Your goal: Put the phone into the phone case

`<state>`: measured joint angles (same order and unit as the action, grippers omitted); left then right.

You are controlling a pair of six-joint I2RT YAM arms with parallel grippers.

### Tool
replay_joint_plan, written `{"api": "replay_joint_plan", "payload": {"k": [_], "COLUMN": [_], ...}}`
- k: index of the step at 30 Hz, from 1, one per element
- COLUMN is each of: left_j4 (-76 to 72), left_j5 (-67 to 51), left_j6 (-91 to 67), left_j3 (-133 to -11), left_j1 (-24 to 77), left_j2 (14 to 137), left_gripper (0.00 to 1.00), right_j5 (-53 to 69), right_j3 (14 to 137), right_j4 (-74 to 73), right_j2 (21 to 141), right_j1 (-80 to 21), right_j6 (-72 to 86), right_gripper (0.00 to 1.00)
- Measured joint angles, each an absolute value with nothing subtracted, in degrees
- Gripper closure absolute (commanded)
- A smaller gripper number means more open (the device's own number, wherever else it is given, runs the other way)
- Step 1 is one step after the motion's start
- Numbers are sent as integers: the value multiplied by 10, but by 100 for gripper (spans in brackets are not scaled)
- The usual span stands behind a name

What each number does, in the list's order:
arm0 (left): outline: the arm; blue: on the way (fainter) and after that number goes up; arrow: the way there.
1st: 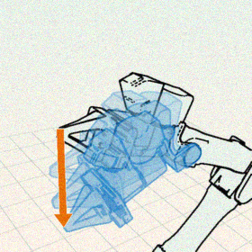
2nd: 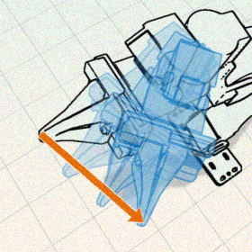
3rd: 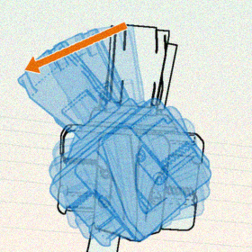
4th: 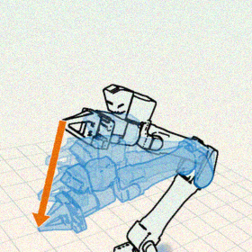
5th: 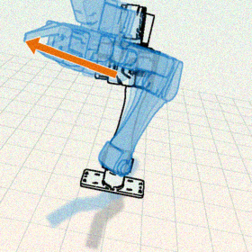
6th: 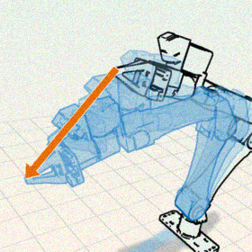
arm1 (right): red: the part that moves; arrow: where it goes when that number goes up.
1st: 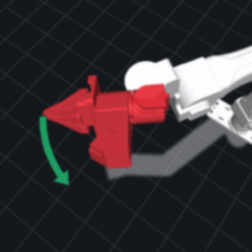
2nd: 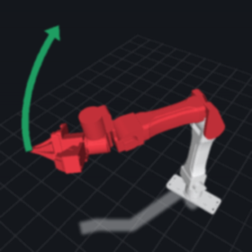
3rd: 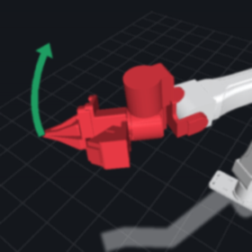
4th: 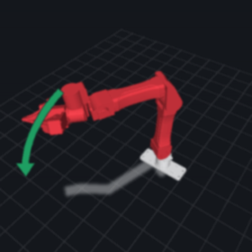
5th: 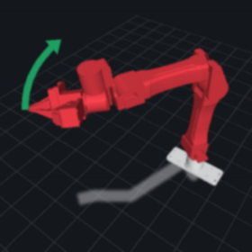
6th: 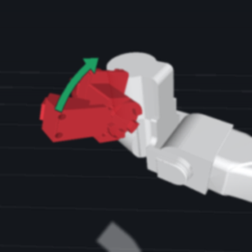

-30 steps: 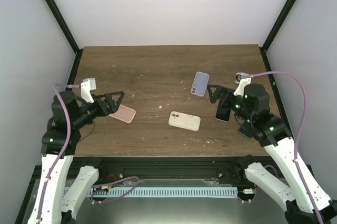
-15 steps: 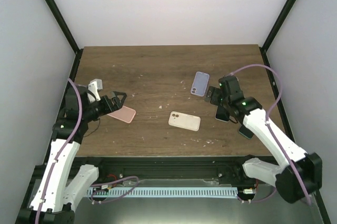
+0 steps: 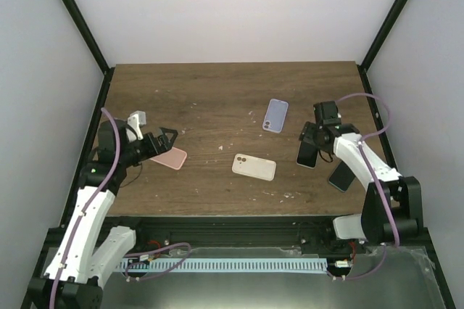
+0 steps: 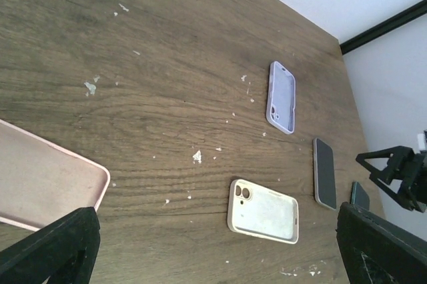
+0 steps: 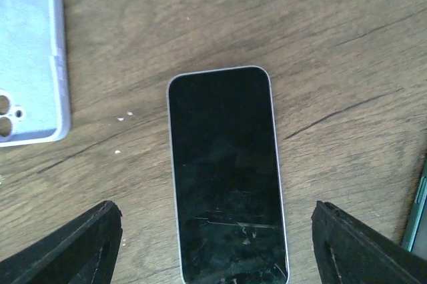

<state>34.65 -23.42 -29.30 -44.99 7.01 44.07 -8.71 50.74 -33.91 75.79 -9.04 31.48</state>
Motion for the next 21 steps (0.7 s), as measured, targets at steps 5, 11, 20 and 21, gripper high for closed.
{"api": "replay_joint_plan", "payload": {"k": [5,11,20,21], "left_j4": [342,343,344,343], "left_j5": [-244,-240,-164,-156], "left_j6": [-296,-305,-379,-388], "left_j3": [-449,-448,-410,-405], "left_j1": [70,70,70,70], "left_j2": [467,492,503,505], "left_gripper": [3,4,14,14], "right_j5": [-66,-49,-39,-38], "right_j3": [506,506,505,505], "right_j4": [-332,-328,-327,-327], "right_j2": [804,872,902,902], "right_j1": [-71,-64,-64,-64], "right_j6": [313,307,305,305], "right_gripper": [20,12,14,14]}}
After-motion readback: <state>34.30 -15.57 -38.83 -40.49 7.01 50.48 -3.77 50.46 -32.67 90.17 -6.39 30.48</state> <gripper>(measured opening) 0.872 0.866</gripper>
